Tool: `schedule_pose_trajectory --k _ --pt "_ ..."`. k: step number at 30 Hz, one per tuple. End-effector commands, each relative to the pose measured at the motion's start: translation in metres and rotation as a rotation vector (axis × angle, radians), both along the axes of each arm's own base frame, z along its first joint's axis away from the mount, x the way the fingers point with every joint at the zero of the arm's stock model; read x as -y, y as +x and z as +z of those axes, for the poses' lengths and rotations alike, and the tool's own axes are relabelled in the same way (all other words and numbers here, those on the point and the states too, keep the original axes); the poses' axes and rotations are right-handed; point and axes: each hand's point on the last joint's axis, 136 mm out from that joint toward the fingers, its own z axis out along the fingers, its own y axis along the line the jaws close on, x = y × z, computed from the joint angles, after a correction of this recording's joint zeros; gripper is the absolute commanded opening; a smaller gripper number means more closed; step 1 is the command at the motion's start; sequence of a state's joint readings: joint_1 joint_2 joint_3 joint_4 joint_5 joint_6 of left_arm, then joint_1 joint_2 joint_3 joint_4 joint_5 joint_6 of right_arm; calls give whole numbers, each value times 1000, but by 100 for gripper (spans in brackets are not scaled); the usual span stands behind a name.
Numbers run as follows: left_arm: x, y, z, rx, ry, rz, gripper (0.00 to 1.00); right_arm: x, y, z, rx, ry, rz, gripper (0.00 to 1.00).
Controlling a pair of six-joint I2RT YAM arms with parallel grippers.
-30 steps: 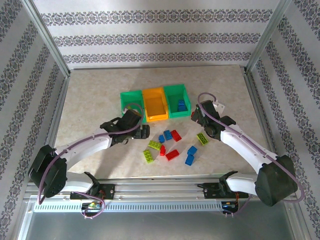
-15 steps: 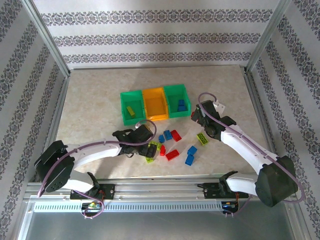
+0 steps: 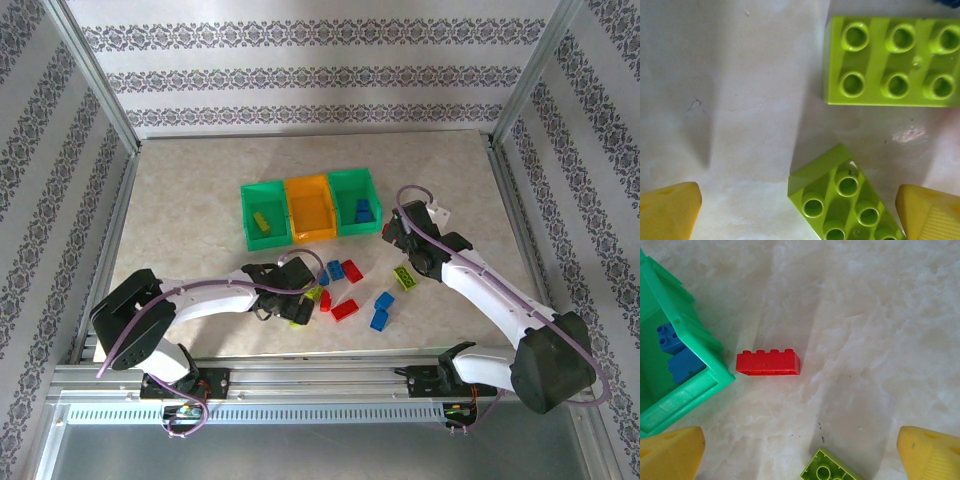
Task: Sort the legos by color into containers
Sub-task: Pick up the lego from the middle-left of the table.
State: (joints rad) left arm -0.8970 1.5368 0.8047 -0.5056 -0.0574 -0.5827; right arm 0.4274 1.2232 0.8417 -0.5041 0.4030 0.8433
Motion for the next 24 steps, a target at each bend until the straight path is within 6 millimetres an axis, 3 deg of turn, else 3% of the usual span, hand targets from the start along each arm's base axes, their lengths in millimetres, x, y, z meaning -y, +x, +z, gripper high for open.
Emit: schedule_pose_trajectory --k 1,11,16,24 --pt "-12 -7 0 -11 73 -12 94 3 -4 -4 -4 12 -20 98" --pt "-22 -9 -3 -8 96 35 52 2 -4 -5 -5 14 -19 98" --pt "-26 -7 -2 4 102 63 37 2 -4 -5 -6 13 -13 98" --pt "-33 14 19 108 92 104 25 2 -5 -6 -11 3 -7 98"
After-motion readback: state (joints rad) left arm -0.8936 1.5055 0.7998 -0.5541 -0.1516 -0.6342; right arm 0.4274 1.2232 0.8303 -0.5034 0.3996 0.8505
